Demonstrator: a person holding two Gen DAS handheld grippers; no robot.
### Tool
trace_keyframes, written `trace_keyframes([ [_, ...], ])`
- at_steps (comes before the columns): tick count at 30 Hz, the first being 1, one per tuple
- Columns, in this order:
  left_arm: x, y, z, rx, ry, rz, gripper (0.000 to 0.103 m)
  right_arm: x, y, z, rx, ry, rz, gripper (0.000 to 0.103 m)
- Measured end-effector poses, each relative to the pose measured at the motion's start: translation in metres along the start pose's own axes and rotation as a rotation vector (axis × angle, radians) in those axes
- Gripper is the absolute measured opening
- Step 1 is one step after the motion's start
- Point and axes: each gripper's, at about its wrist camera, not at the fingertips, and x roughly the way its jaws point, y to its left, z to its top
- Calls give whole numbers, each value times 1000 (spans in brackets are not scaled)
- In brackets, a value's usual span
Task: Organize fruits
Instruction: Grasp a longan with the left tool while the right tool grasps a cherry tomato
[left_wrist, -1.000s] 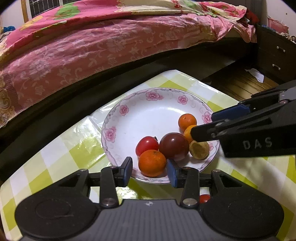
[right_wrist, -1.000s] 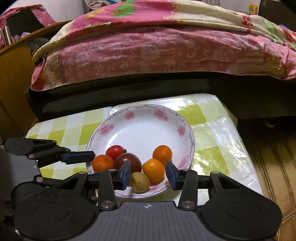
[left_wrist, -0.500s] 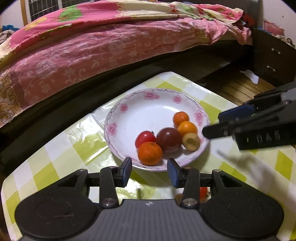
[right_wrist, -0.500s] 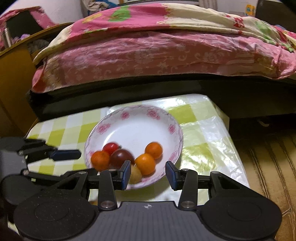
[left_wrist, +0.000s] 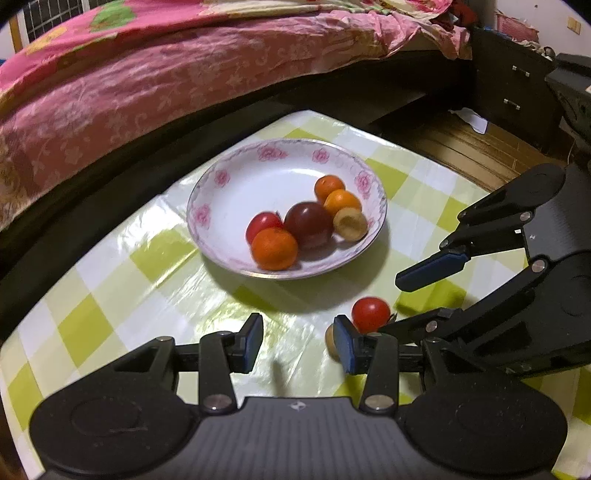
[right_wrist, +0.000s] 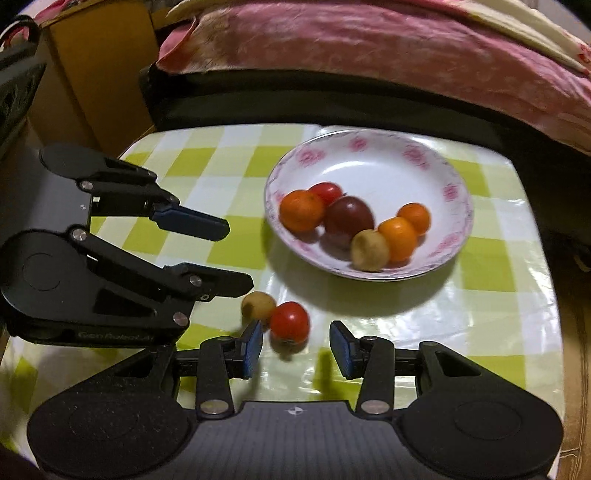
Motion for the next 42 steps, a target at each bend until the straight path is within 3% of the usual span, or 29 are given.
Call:
trace_keyframes([
  [8, -6, 10, -11, -12, 13, -7, 50, 13, 2, 3, -1, 27, -14, 34],
  [10, -6, 9, -12, -7, 16, -15, 51, 18, 3, 4, -1, 37, -17, 31],
  [12, -6, 7, -13, 3, 19, -24, 51, 19, 3, 5, 6, 45, -24, 22],
  [18, 1, -5, -12, 23, 33, -68, 51, 9, -3, 6, 35, 62, -40, 21],
  [30, 32, -20, -7, 18, 45, -44, 49, 5, -27, -5, 95, 82, -80, 22],
  [36, 30, -27, -9, 35, 25, -44, 34, 6, -30, -7, 96, 84, -76, 25],
  [42, 28, -32, -10, 48, 22, -17, 33, 7, -29, -7, 95, 79, -82, 26],
])
